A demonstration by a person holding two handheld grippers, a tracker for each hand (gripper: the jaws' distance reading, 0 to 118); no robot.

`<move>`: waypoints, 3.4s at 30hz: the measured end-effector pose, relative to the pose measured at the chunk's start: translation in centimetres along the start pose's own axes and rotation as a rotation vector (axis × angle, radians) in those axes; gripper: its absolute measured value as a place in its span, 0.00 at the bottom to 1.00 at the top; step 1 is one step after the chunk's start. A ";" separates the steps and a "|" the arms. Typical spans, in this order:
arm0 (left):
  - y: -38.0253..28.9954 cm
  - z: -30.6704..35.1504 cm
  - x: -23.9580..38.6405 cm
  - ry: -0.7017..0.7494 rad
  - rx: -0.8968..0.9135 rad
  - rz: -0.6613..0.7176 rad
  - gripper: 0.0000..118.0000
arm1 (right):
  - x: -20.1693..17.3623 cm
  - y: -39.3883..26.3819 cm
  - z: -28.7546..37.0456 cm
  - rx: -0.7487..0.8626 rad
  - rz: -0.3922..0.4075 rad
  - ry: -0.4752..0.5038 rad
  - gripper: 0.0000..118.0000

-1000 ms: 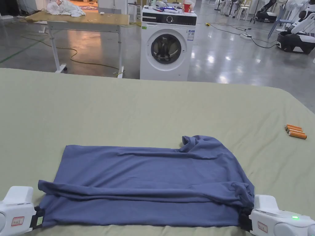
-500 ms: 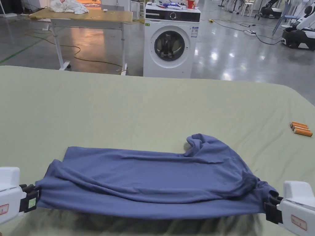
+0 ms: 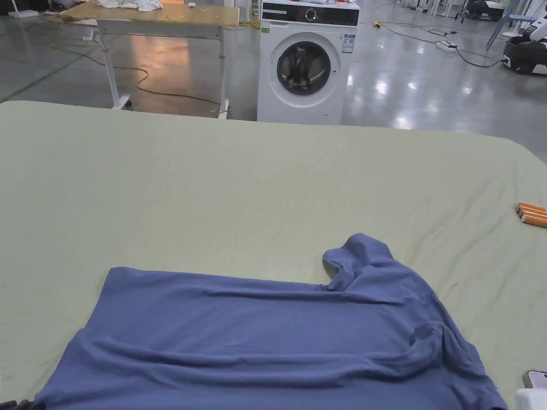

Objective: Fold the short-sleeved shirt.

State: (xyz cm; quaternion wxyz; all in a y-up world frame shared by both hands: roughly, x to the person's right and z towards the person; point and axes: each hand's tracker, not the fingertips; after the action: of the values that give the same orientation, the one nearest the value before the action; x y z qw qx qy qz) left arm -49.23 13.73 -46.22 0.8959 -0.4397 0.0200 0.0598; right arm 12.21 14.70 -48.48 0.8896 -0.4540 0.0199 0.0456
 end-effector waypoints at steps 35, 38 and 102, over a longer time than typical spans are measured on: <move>9.7 1.4 11.7 0.071 0.646 -0.124 0.00 | -15.5 11.8 2.4 0.760 -0.023 -0.023 0.05; 10.9 0.1 11.2 0.077 0.613 -0.113 0.00 | -16.1 12.4 1.5 0.760 -0.018 -0.017 0.02; 16.2 -9.9 4.5 -0.014 0.165 -0.111 0.00 | 2.1 23.8 -21.6 -0.070 -0.024 0.039 0.40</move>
State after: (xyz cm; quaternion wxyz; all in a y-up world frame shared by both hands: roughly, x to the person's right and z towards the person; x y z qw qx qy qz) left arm -46.62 16.08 -65.39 0.9312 -0.3643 -0.0059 0.0112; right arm 12.09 11.26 -80.45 0.8730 -0.4860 0.0300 0.0268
